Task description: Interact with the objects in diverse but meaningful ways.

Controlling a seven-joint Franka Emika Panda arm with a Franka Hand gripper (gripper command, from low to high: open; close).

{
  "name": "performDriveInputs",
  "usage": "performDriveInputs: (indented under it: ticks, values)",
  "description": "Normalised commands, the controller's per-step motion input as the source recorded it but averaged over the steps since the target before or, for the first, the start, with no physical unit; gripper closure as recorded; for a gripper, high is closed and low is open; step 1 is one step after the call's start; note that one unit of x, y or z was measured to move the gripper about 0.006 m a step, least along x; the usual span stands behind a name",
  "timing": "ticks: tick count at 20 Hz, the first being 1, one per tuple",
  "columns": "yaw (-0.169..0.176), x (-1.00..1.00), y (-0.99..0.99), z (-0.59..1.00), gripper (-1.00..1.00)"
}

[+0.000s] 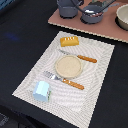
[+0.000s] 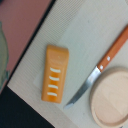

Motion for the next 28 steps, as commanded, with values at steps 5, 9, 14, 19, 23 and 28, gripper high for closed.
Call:
performDriveInputs:
  ticks: [5, 9, 14, 19, 23, 28]
  values:
    - [-0.031, -0.3, -0.19, -0.38, -1.0]
    - [-0.014, -0.51, -0.02, -0.37, -1.0]
    - [0.0, -0.67, 0.0, -0.36, -1.0]
    - [0.0, -0.79, -0.01, -0.41, -1.0]
    - [0.0, -0.92, -0.12, -0.48, -1.0]
    - [-0.017, -0.76, -0.31, -0.55, -1.0]
